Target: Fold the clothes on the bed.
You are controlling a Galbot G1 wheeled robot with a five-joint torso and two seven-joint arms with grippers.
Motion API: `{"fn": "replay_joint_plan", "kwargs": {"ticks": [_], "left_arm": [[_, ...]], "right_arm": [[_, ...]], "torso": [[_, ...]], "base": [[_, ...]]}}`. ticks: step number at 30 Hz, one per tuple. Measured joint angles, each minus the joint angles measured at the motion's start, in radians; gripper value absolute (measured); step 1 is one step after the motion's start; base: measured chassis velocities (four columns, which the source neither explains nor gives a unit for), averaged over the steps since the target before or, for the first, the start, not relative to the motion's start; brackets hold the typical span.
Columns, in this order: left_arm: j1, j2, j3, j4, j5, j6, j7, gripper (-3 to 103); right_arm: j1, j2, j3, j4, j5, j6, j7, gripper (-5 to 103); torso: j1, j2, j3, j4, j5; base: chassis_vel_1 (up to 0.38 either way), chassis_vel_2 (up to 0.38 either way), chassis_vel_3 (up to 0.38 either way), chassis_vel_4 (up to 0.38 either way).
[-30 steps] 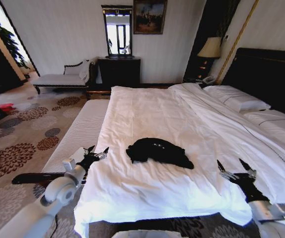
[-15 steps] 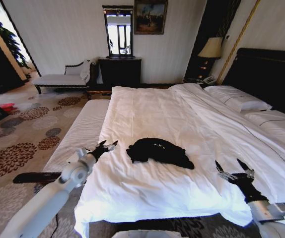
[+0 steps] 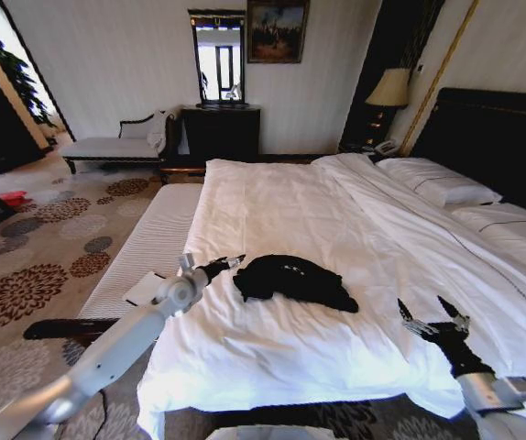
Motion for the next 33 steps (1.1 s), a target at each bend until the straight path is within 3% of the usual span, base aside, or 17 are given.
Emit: {"fn": "replay_joint_plan", "kwargs": {"ticks": [3,8,16,17,22,33], "left_arm": [[-0.022,-0.064,0.017,0.071,-0.006,0.005,-0.017,98],[-0.042,-0.107,0.026,0.127,-0.018,0.008,-0.022,97],[-0.060,-0.142,0.034,0.177,-0.036,0.017,-0.031,93],[-0.070,-0.149,0.040,0.190,-0.036,0.017,-0.030,86],[-0.096,-0.167,0.051,0.228,-0.039,0.021,-0.028,81],[-0.143,-0.224,0.077,0.309,-0.048,0.039,-0.026,78]], "right_arm": [[-0.001,0.001,0.004,0.003,0.002,0.000,0.000,100],[-0.012,0.010,0.013,0.005,0.002,0.002,0.000,100],[-0.016,0.023,0.010,0.016,0.002,0.003,-0.001,100],[-0.016,0.026,0.008,0.018,0.002,0.003,-0.001,100],[-0.017,0.037,0.004,0.021,0.000,0.002,-0.001,100],[-0.021,0.051,0.003,0.031,0.000,0.002,0.000,100]], "torso": [[0.000,0.000,0.000,-0.0001,-0.0001],[0.000,0.000,0.000,-0.0001,-0.0001],[0.000,0.000,0.000,0.0000,-0.0002],[0.000,0.000,0.000,0.0001,-0.0002],[0.000,0.000,0.000,0.0000,-0.0002],[0.000,0.000,0.000,-0.0001,-0.0002]], "base": [[0.000,0.000,0.000,0.000],[0.000,0.000,0.000,0.000],[0.000,0.000,0.000,0.000],[0.000,0.000,0.000,0.000],[0.000,0.000,0.000,0.000],[0.000,0.000,0.000,0.000]]}}
